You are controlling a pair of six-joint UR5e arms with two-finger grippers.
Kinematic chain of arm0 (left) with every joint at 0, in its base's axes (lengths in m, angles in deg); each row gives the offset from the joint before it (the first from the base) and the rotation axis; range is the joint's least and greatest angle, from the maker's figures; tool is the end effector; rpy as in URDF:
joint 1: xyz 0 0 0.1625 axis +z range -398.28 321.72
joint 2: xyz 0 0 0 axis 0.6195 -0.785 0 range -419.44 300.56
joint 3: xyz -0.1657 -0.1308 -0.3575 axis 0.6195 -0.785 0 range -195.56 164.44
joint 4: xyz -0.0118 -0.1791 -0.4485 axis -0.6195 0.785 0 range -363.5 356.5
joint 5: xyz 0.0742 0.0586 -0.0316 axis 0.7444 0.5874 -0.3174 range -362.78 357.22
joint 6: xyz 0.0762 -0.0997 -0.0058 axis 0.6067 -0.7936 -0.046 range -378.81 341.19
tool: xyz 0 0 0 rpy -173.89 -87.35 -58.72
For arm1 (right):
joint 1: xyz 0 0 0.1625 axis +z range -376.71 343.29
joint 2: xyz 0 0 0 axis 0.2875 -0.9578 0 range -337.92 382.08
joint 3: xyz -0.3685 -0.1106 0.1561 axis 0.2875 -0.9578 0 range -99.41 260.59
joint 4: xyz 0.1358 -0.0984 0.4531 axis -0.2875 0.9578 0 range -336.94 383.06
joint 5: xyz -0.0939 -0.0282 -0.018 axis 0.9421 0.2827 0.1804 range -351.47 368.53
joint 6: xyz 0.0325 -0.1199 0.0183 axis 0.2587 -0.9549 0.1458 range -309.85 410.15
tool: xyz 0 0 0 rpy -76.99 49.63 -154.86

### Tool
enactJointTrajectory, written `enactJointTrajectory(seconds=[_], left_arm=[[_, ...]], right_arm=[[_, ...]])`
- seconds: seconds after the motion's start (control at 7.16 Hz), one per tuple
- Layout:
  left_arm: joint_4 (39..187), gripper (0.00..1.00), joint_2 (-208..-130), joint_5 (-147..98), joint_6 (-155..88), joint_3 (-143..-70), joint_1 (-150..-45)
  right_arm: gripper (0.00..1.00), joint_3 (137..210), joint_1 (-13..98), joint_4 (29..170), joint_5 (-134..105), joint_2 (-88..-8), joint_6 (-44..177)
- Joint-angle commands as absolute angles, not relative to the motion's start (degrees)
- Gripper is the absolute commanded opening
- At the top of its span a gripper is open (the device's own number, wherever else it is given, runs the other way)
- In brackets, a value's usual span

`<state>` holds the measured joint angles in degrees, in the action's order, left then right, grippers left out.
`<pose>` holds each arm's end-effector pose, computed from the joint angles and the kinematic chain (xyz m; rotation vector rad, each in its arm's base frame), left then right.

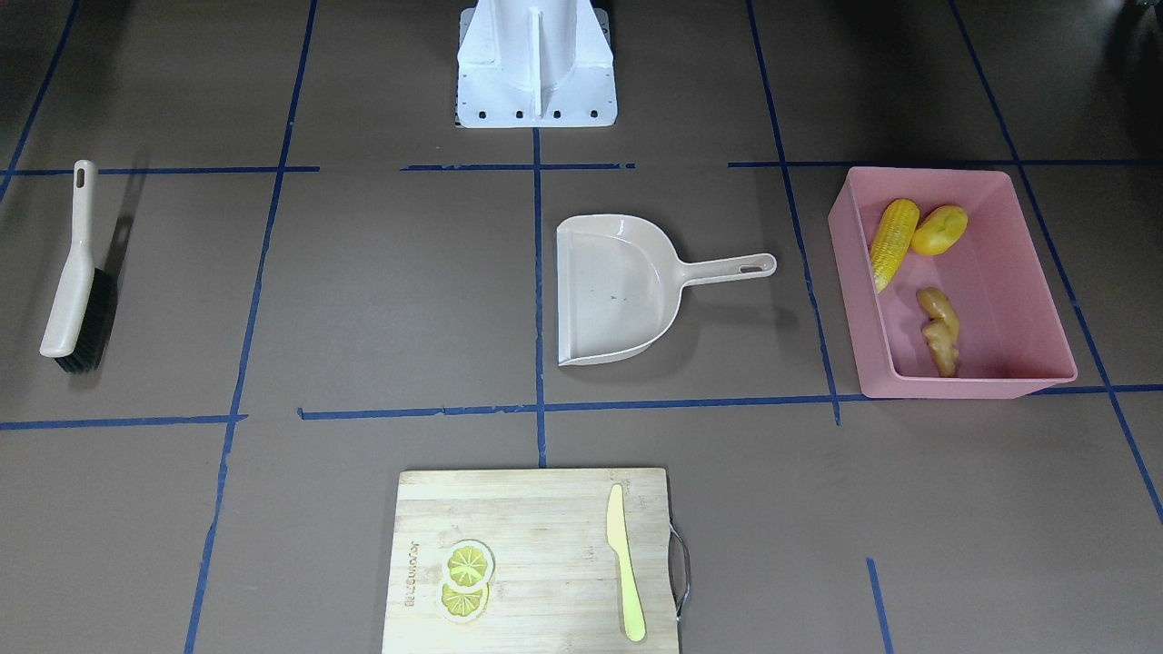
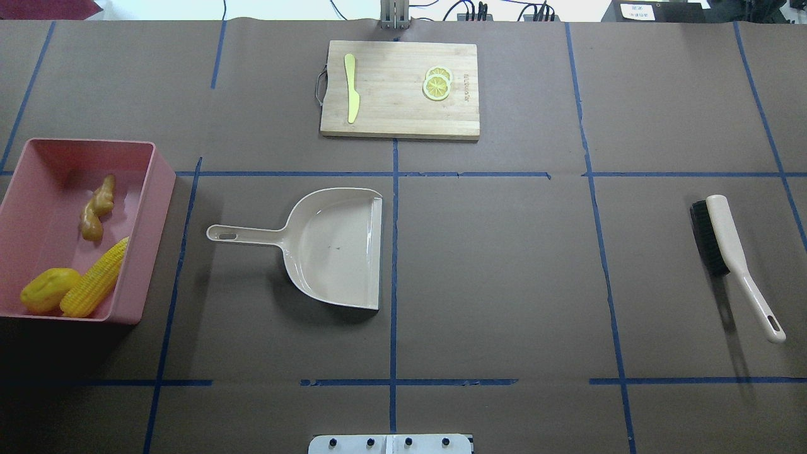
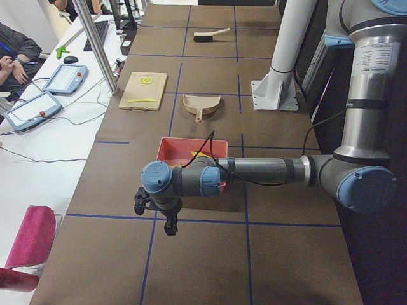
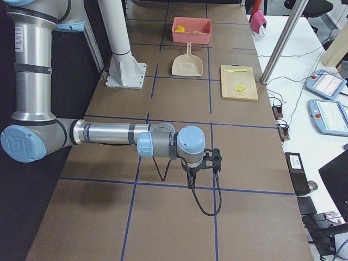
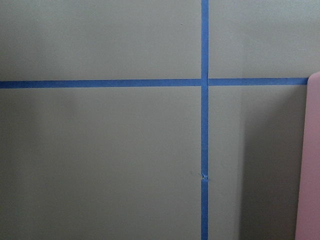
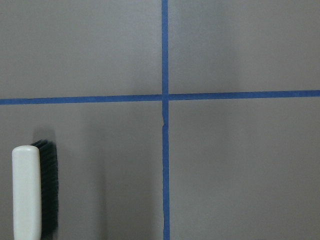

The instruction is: Sweep and dump trash into bin

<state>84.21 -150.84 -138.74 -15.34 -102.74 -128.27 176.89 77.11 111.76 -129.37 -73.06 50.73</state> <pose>-0.0429 -0.5682 0.6827 -0.0368 0.8034 0.0314 0.0754 -0.5264 0.6464 0.0639 -0.8344 0.0543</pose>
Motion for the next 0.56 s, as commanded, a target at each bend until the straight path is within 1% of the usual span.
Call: enactJointTrajectory(seconds=[0.0, 0.42], left_arm=[[84.2, 1.0, -151.0, -138.7, -15.3, -102.7, -128.2], [84.2, 1.0, -151.3, -138.7, -15.4, -102.7, -128.2]], right_arm=[[1.0, 175.8, 77.2, 111.8, -128.8, -73.2, 50.9], [1.0, 175.4, 77.2, 111.8, -128.8, -73.2, 50.9]])
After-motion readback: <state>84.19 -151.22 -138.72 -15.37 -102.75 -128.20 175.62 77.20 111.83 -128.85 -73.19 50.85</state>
